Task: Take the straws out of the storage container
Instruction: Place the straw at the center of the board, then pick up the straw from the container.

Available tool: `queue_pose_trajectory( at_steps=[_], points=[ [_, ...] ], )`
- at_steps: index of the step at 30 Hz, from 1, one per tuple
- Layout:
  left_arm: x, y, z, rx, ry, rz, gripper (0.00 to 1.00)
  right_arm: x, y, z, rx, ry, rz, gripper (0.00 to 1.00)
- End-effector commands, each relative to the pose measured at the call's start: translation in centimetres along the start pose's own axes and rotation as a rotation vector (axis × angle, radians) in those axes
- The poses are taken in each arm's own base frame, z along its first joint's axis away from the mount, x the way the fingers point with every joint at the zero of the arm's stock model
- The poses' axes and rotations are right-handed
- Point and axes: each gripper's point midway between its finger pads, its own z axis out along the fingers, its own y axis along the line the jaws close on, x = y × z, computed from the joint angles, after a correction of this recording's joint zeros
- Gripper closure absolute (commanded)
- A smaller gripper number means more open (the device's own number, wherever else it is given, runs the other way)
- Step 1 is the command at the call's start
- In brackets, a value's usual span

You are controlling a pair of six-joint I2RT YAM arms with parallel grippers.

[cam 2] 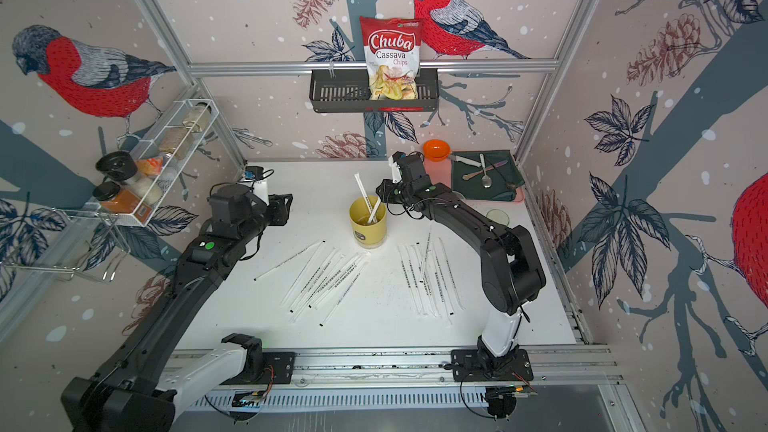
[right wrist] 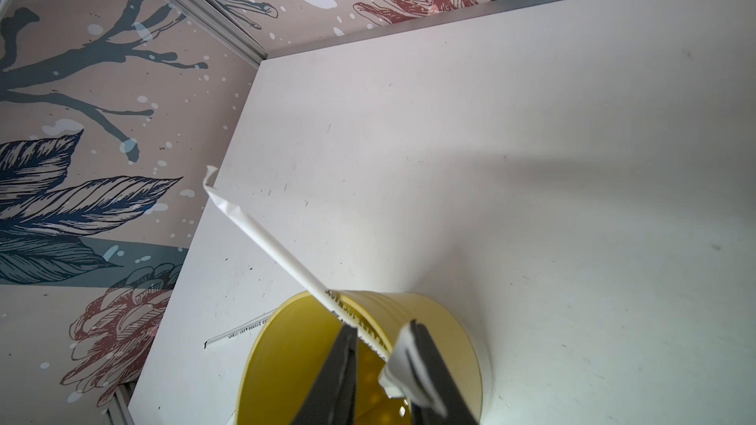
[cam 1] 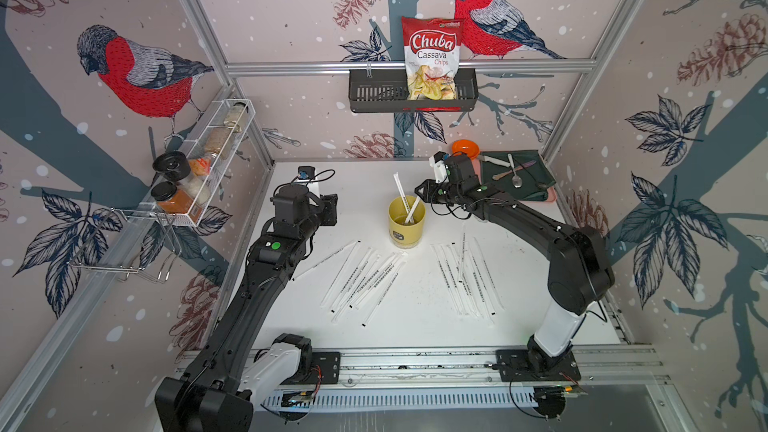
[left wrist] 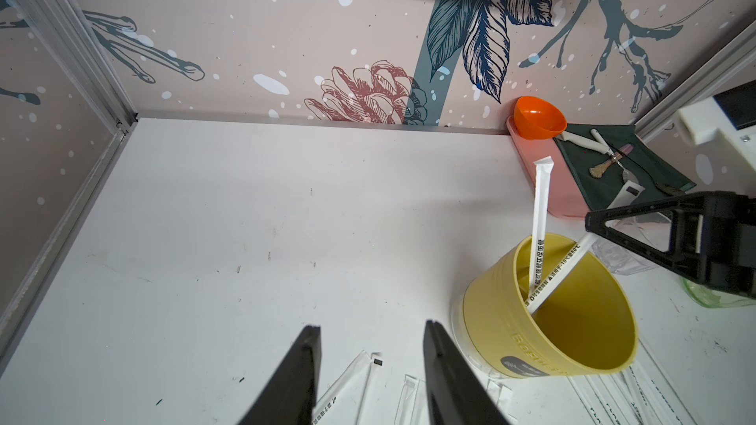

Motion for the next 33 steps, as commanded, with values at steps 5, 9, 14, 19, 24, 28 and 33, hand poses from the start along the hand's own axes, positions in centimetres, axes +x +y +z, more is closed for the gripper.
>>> queue_pose_trajectory(
  at_steps=[5, 9, 14, 19, 24, 28, 33],
  points=[
    [-1.3, -0.6, 0.0, 0.072, -0.054, -0.034, 0.55, -0.7, 1.0, -1.4, -0.009, -0.025, -0.06, 0.86],
    [-1.4, -0.5, 0.0, 0.07, -0.057, -0.036, 0.55, -1.0, 1.4, -2.2, 0.0, -0.034, -0.078, 0.9],
    [-1.4, -0.5, 0.0, 0.07, -0.058, -0.036, 0.55, -2.0, 2.2, -3.2, 0.001, -0.05, -0.1, 0.93],
    [-1.5, -0.5, -0.1, 0.074, -0.062, -0.039, 0.56, -3.9, 3.8, -5.9, 0.038, -0.085, -0.15, 0.93],
    [-1.6, -0.6, -0.3, 0.076, -0.067, -0.04, 0.56, -6.7, 5.3, -11.9, 0.105, -0.194, -0.193, 0.94],
    [-1.6, -0.7, -0.3, 0.084, -0.067, -0.038, 0.56, -8.1, 5.3, -18.0, 0.203, -0.264, -0.209, 0.94],
    [-1.8, -1.0, -0.6, 0.098, -0.074, -0.036, 0.56, -7.5, 3.4, -24.0, 0.343, -0.262, -0.199, 0.96]
  ],
)
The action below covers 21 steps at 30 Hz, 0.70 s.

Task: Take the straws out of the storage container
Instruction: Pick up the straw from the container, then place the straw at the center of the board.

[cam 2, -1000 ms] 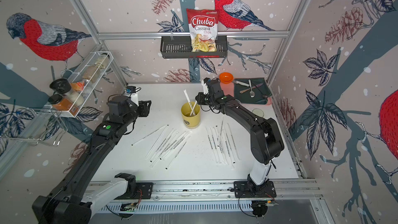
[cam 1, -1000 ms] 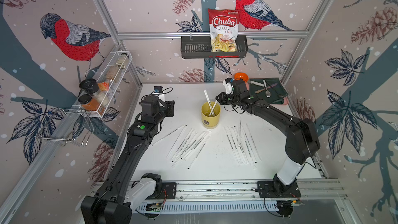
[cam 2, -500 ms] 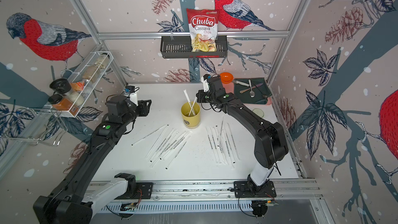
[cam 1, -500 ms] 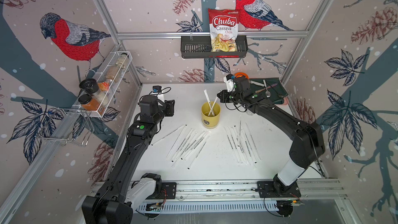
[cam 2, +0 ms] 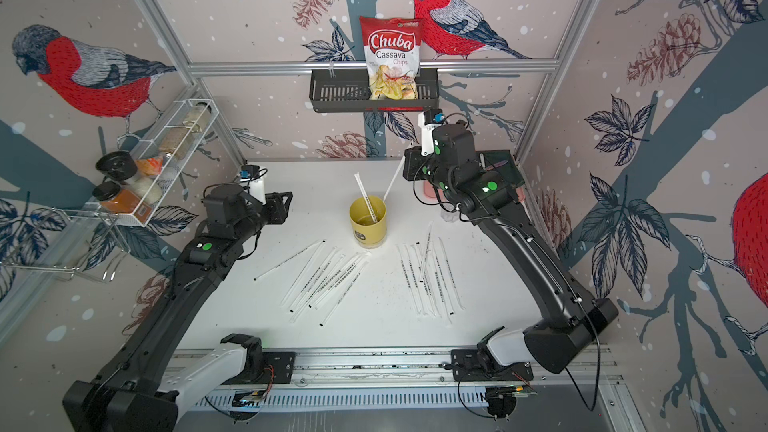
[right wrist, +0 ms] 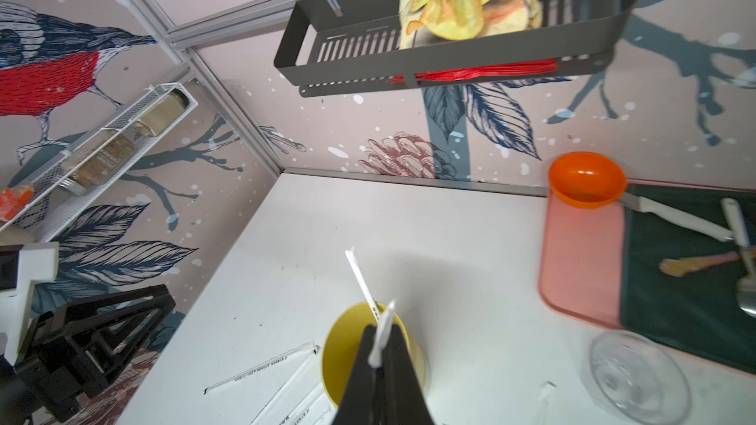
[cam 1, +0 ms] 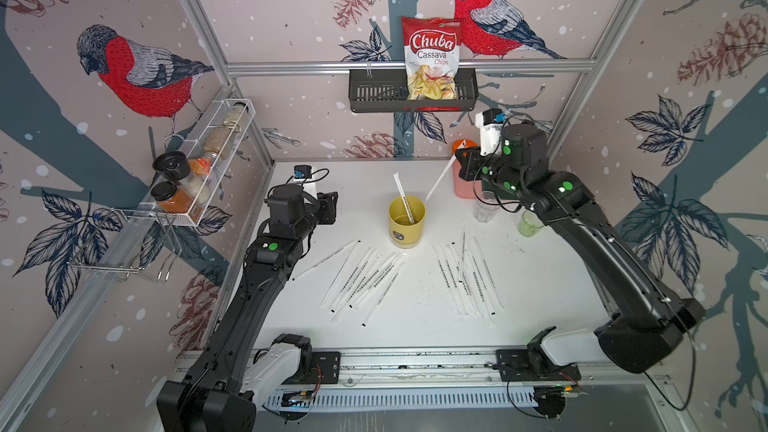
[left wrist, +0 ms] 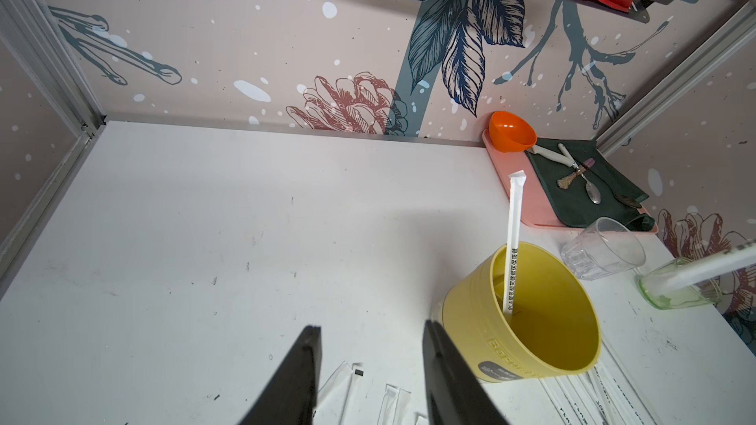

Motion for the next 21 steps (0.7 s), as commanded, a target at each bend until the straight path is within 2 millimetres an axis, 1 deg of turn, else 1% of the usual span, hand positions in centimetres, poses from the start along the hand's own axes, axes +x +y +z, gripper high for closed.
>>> queue_pose_trajectory(
  at_steps=[1, 4, 6, 8, 10, 12, 14, 15, 17, 19, 21],
  points=[
    [-1.2, -0.5, -0.3, 0.025, -0.047, 0.001, 0.56, 1.8, -3.5, -3.0, 0.162, 0.089, -0.032, 0.97],
    [-1.2, -0.4, -0.4, 0.02, -0.049, 0.003, 0.56, 2.6, -4.7, -5.2, 0.199, 0.12, -0.015, 0.97],
    [-1.1, -0.4, -0.3, 0.023, -0.045, 0.002, 0.56, 4.1, -6.2, -5.9, 0.248, 0.181, -0.001, 0.96],
    [-1.0, -0.7, -0.2, 0.039, -0.039, -0.002, 0.56, 7.1, -8.2, -5.9, 0.315, 0.303, 0.004, 0.97],
    [-1.0, -1.0, 0.0, 0.058, -0.033, -0.005, 0.56, 10.6, -9.5, -5.4, 0.355, 0.425, 0.004, 0.97],
    [-0.9, -1.2, 0.1, 0.07, -0.026, -0.008, 0.56, 14.3, -10.0, -4.9, 0.359, 0.543, 0.007, 0.97],
    [-0.8, -1.3, 0.2, 0.081, -0.022, -0.01, 0.56, 18.7, -10.3, -4.3, 0.352, 0.688, 0.006, 0.96],
    [-0.7, -1.4, 0.2, 0.085, -0.021, -0.01, 0.56, 20.3, -10.5, -4.1, 0.36, 0.731, -0.001, 0.96],
    [-0.7, -1.5, 0.2, 0.09, -0.021, -0.012, 0.56, 23.1, -10.4, -3.4, 0.349, 0.813, 0.001, 0.96],
    [-0.7, -1.5, 0.1, 0.092, -0.02, -0.014, 0.56, 24.9, -10.5, -2.8, 0.362, 0.88, -0.01, 0.96],
    [-0.7, -1.6, 0.1, 0.098, -0.023, -0.012, 0.56, 26.0, -10.7, -2.1, 0.374, 0.916, -0.021, 0.93]
  ],
)
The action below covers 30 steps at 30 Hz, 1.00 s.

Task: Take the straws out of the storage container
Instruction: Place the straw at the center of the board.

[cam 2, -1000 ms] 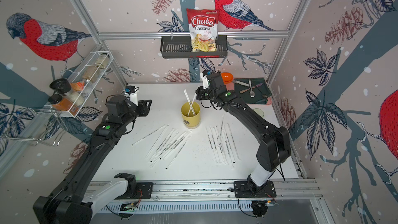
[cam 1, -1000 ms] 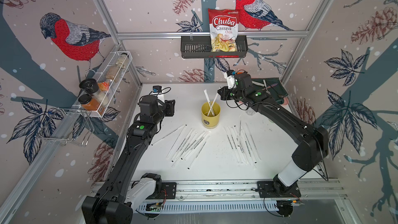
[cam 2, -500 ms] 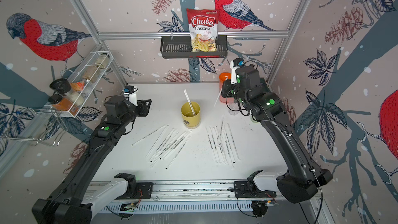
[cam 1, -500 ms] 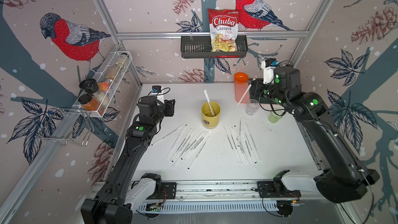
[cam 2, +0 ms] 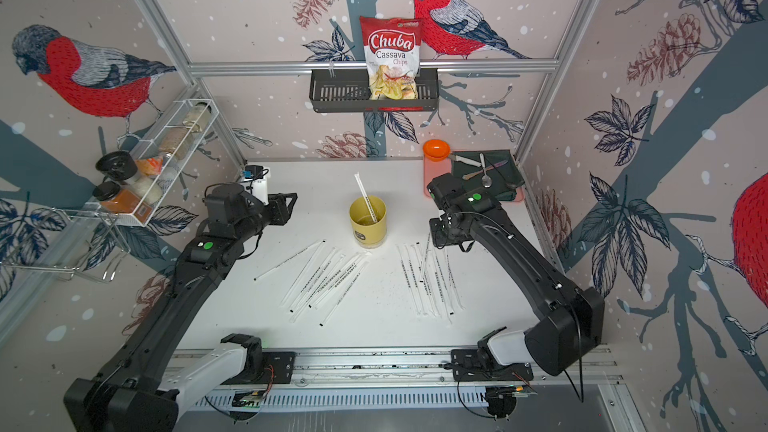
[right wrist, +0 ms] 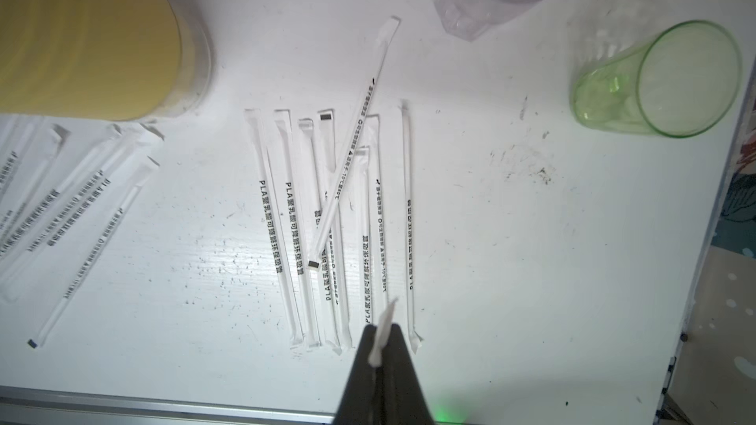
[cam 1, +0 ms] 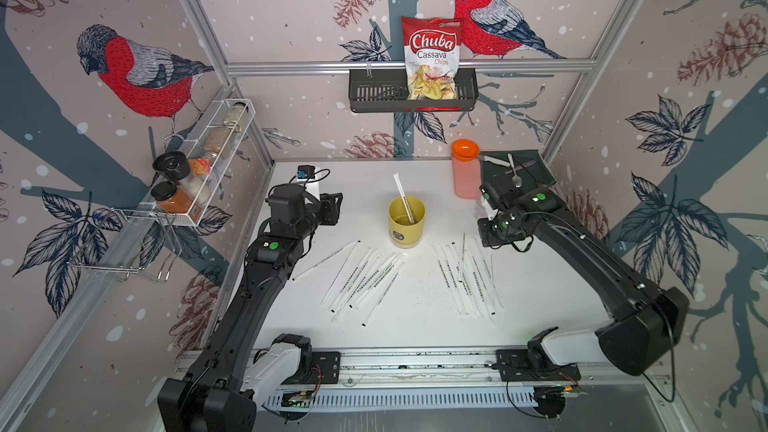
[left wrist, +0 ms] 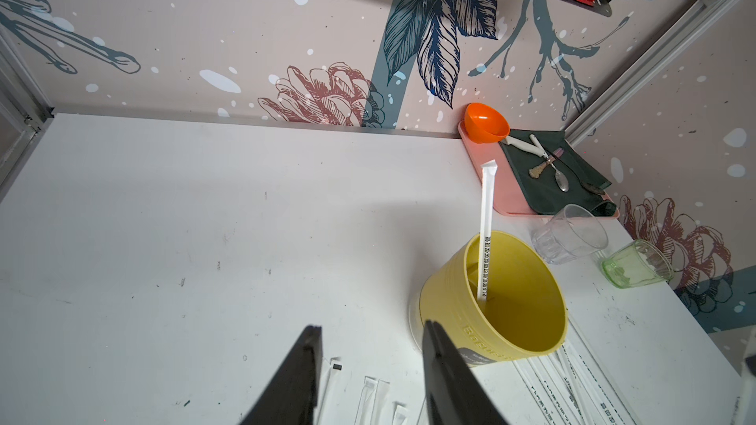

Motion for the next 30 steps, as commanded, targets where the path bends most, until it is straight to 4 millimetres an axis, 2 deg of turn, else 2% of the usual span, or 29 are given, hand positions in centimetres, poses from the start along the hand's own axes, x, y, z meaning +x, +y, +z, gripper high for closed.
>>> queue_pose_trajectory(
  at_steps=[1, 4, 8, 10, 12, 15, 22, 27, 30],
  points=[
    [-1.1, -0.6, -0.1, 0.035, -0.046, 0.012, 0.56, 1.0, 0.4, 1.8, 0.009, 0.076, 0.002, 0.92],
    [-1.1, -0.6, -0.2, 0.034, -0.043, 0.014, 0.56, 1.5, 1.1, 4.1, 0.026, 0.146, -0.022, 0.91],
    [-1.0, -0.8, -0.2, 0.041, -0.042, 0.016, 0.56, 1.3, 1.4, 6.0, 0.05, 0.184, -0.035, 0.91],
    [-1.0, -0.8, -0.2, 0.042, -0.041, 0.019, 0.56, 1.2, 1.4, 6.7, 0.062, 0.197, -0.041, 0.87],
    [-0.8, -0.7, -0.1, 0.042, -0.037, 0.019, 0.56, 0.8, 1.5, 6.6, 0.075, 0.187, -0.043, 0.78],
    [-0.8, -0.7, 0.0, 0.04, -0.032, 0.022, 0.56, -0.5, 1.5, 5.6, 0.073, 0.136, -0.034, 0.7],
    [-0.2, -1.1, 1.0, 0.078, -0.005, -0.014, 0.55, -3.2, 1.6, 1.9, 0.022, -0.024, -0.001, 0.68],
    [-0.4, -3.9, 2.9, 0.214, 0.011, -0.094, 0.55, -5.5, 0.1, -0.6, -0.02, -0.212, 0.079, 0.68],
    [0.2, -6.2, 5.1, 0.257, 0.041, -0.1, 0.55, -6.4, -0.2, -1.9, -0.062, -0.314, 0.103, 0.69]
  ],
)
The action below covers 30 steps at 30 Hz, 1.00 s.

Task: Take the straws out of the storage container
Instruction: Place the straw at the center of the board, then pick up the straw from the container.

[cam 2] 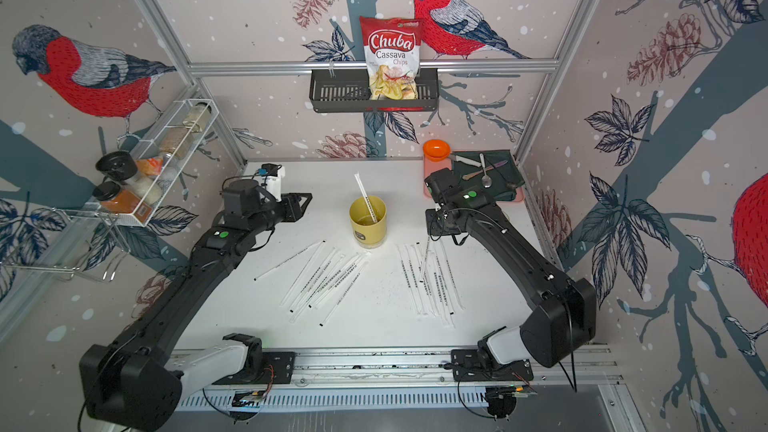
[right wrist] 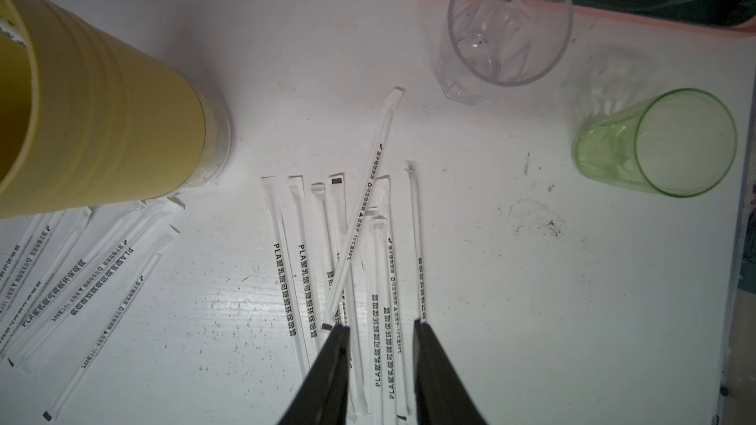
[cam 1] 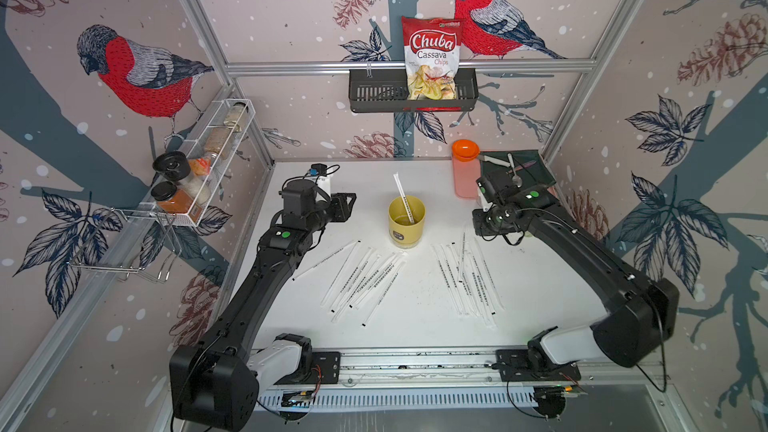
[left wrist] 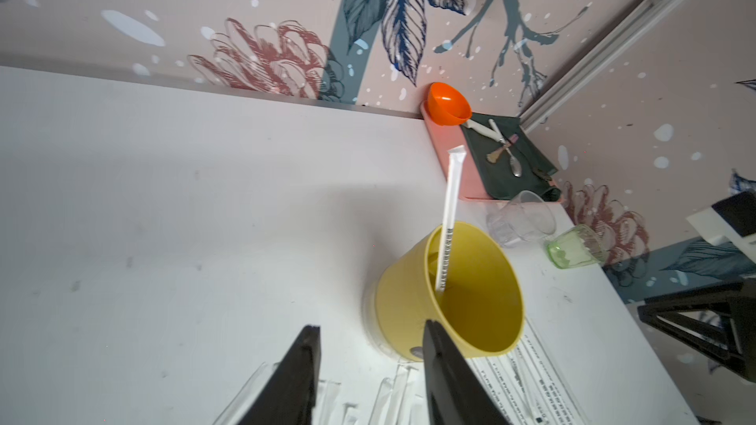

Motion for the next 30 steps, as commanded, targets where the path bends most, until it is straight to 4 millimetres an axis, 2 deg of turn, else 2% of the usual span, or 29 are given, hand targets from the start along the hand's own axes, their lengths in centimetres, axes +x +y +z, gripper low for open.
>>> queue_pose_trajectory(
  at_steps=[1, 4, 9, 13, 17, 30],
  points=[
    [-2.3, -3.5, 2.0, 0.101, -0.053, 0.008, 0.55, -2.3, 0.3, -0.8, -0.045, -0.143, 0.035, 0.69],
    [-2.3, -5.1, 5.0, 0.133, -0.008, 0.032, 0.55, -2.4, 0.4, -0.9, -0.061, -0.176, 0.027, 0.69],
    [-1.8, -4.1, 9.3, 0.096, 0.05, 0.027, 0.55, -1.6, 0.8, 0.2, -0.065, -0.135, -0.014, 0.7],
    [-1.2, -4.9, 11.7, 0.15, 0.091, 0.02, 0.56, -0.7, 0.4, 1.4, -0.044, -0.112, -0.027, 0.7],
    [-0.4, -5.8, 13.1, 0.162, 0.125, 0.056, 0.57, -0.6, 0.3, 1.7, -0.039, -0.108, -0.029, 0.7],
    [0.4, -5.3, 15.4, 0.149, 0.138, 0.064, 0.6, -0.1, -0.4, 1.7, -0.004, -0.103, -0.048, 0.7]
  ],
)
